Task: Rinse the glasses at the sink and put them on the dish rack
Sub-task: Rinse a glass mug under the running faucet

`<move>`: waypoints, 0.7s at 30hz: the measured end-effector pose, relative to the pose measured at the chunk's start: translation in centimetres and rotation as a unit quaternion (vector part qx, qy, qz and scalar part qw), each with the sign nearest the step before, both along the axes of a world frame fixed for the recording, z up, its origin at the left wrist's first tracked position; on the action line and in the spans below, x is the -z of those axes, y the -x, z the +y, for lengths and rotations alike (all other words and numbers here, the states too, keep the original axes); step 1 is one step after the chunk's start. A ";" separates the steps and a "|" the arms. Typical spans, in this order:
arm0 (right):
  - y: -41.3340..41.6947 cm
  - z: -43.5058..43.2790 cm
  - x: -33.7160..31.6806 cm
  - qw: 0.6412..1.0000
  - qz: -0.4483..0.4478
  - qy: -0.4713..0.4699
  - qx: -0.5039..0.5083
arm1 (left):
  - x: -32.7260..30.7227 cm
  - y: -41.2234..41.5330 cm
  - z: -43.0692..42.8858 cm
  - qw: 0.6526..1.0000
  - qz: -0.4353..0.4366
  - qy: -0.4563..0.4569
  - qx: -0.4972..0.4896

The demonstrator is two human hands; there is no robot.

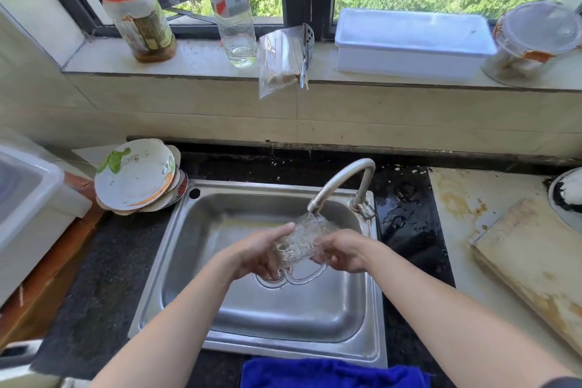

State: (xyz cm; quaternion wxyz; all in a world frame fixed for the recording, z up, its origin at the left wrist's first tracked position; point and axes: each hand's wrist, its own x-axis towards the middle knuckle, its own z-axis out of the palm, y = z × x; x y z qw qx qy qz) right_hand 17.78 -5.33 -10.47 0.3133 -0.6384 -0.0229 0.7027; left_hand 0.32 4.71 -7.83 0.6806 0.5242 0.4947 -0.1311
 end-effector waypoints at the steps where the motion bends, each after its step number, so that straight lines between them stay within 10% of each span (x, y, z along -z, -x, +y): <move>1: 0.3 -0.2 0.1 0.999 0.049 0.003 0.017 | -0.4 0.0 0.3 1.000 0.014 -0.019 0.007; 9: 2.3 0.3 0.1 0.957 0.272 -0.058 0.089 | -1.7 0.2 2.5 0.996 0.066 -0.056 0.020; 21: 1.3 0.9 -1.5 0.976 -0.156 -0.094 0.117 | 3.5 -2.0 -1.4 0.961 -0.056 0.052 -0.267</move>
